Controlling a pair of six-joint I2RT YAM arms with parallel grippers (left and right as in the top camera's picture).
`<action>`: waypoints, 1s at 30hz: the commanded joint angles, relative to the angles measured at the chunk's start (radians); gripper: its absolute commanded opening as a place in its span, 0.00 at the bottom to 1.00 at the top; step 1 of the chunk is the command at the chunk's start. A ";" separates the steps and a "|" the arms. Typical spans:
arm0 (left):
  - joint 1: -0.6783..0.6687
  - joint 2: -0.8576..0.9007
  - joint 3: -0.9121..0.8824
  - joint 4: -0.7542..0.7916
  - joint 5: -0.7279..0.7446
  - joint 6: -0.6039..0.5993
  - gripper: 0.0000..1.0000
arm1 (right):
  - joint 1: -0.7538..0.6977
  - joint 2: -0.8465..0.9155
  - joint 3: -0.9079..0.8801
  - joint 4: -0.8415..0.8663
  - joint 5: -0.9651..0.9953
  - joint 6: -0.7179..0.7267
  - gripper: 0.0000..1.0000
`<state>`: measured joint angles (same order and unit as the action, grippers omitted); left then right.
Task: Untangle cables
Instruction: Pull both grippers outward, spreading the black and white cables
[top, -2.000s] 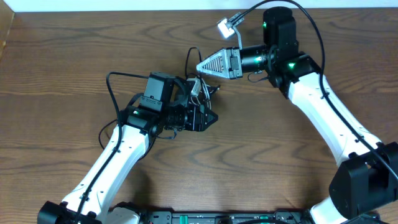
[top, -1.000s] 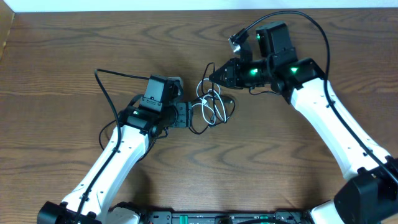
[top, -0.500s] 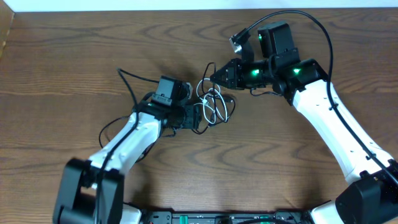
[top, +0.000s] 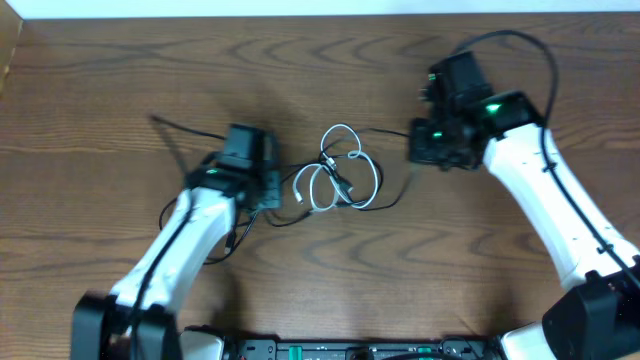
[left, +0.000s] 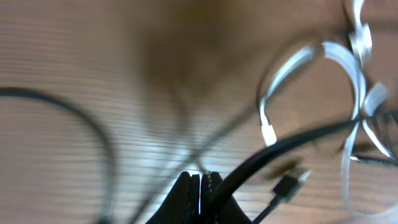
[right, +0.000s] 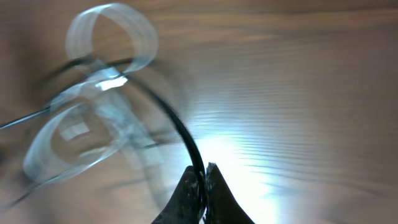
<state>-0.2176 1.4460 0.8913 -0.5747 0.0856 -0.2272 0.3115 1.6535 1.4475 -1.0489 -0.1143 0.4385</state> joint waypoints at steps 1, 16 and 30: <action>0.122 -0.111 -0.003 -0.025 -0.086 0.000 0.08 | -0.127 -0.022 0.010 -0.052 0.311 -0.024 0.01; 0.336 -0.251 -0.003 -0.031 0.048 -0.093 0.07 | -0.438 -0.022 0.010 -0.116 0.211 -0.072 0.01; 0.310 -0.245 -0.004 -0.049 0.235 -0.081 0.08 | -0.225 -0.021 0.009 -0.088 -0.273 -0.322 0.34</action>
<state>0.1020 1.2022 0.8909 -0.6098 0.2947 -0.3141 0.0174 1.6535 1.4475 -1.1336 -0.2817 0.1864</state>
